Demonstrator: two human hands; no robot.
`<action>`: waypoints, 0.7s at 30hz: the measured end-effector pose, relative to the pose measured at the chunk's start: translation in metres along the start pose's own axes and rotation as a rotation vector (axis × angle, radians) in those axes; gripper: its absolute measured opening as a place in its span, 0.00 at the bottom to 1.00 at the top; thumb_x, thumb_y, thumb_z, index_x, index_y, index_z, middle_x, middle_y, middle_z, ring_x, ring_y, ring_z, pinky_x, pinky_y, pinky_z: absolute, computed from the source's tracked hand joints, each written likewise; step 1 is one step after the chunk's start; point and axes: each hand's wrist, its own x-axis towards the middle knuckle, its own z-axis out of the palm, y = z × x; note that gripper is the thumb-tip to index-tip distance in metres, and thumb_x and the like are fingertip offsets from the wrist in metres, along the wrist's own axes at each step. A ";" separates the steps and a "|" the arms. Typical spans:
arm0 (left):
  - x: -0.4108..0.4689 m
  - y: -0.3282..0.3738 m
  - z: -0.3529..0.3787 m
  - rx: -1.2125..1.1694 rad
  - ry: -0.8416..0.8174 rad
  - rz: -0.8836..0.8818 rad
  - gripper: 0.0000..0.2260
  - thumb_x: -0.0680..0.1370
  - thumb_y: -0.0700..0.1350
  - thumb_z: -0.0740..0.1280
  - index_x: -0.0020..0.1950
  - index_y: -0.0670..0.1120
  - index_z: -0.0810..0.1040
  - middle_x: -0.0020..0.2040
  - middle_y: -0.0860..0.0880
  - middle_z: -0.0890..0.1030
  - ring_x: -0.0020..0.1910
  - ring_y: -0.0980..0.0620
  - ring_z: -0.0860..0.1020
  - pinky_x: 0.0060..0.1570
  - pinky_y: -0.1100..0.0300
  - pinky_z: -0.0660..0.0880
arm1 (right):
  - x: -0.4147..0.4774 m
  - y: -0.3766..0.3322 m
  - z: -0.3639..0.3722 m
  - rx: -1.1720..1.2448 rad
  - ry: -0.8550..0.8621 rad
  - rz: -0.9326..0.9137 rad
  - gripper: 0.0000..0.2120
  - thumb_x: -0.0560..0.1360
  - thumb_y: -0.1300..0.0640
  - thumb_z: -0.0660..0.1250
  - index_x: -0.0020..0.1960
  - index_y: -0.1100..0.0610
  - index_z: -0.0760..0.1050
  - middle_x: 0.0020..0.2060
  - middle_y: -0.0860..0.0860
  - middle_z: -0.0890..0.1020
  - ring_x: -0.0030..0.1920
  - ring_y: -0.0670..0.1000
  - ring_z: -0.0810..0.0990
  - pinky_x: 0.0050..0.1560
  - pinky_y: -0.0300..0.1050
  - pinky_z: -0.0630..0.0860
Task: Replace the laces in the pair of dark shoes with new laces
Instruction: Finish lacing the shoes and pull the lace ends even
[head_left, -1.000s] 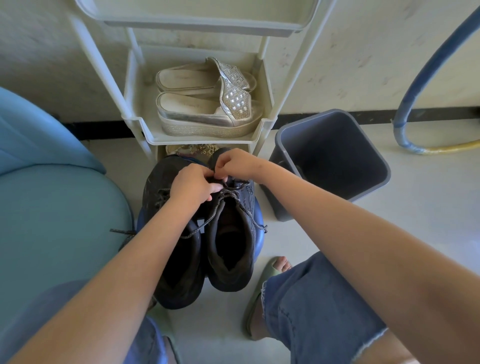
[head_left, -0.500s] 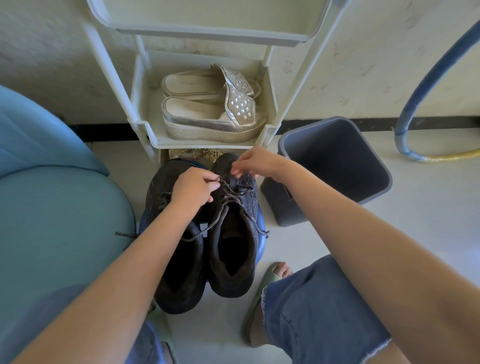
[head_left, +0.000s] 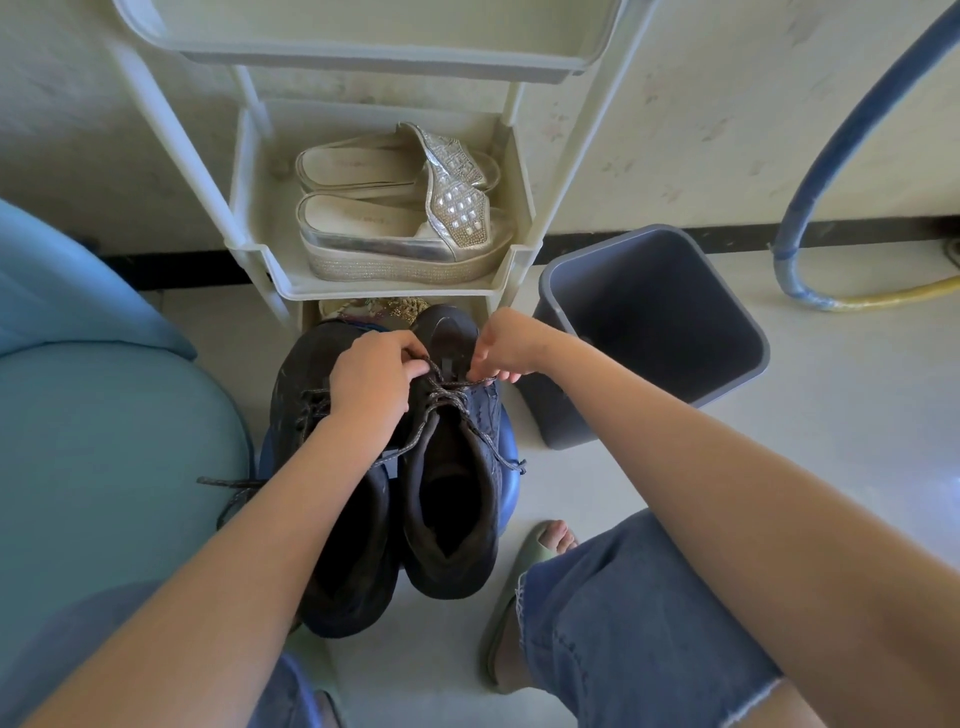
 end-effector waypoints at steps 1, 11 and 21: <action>0.000 0.001 0.001 0.001 0.011 0.006 0.05 0.79 0.46 0.65 0.51 0.49 0.80 0.44 0.50 0.83 0.33 0.48 0.78 0.49 0.50 0.76 | 0.000 0.000 0.000 -0.006 0.003 0.001 0.11 0.74 0.61 0.69 0.52 0.68 0.81 0.48 0.62 0.84 0.40 0.54 0.79 0.46 0.43 0.78; -0.005 0.002 0.006 -0.027 0.139 -0.006 0.07 0.81 0.42 0.61 0.50 0.46 0.79 0.32 0.46 0.81 0.29 0.46 0.81 0.42 0.50 0.78 | 0.004 -0.009 0.016 0.011 0.162 -0.264 0.09 0.74 0.53 0.70 0.54 0.47 0.80 0.50 0.50 0.69 0.59 0.55 0.64 0.65 0.48 0.62; -0.012 -0.002 0.008 -0.141 0.230 -0.065 0.09 0.80 0.40 0.62 0.50 0.46 0.82 0.32 0.48 0.82 0.22 0.53 0.79 0.37 0.56 0.79 | 0.004 -0.016 0.020 -0.117 0.259 -0.265 0.11 0.73 0.56 0.71 0.54 0.45 0.80 0.49 0.47 0.69 0.56 0.52 0.65 0.54 0.41 0.59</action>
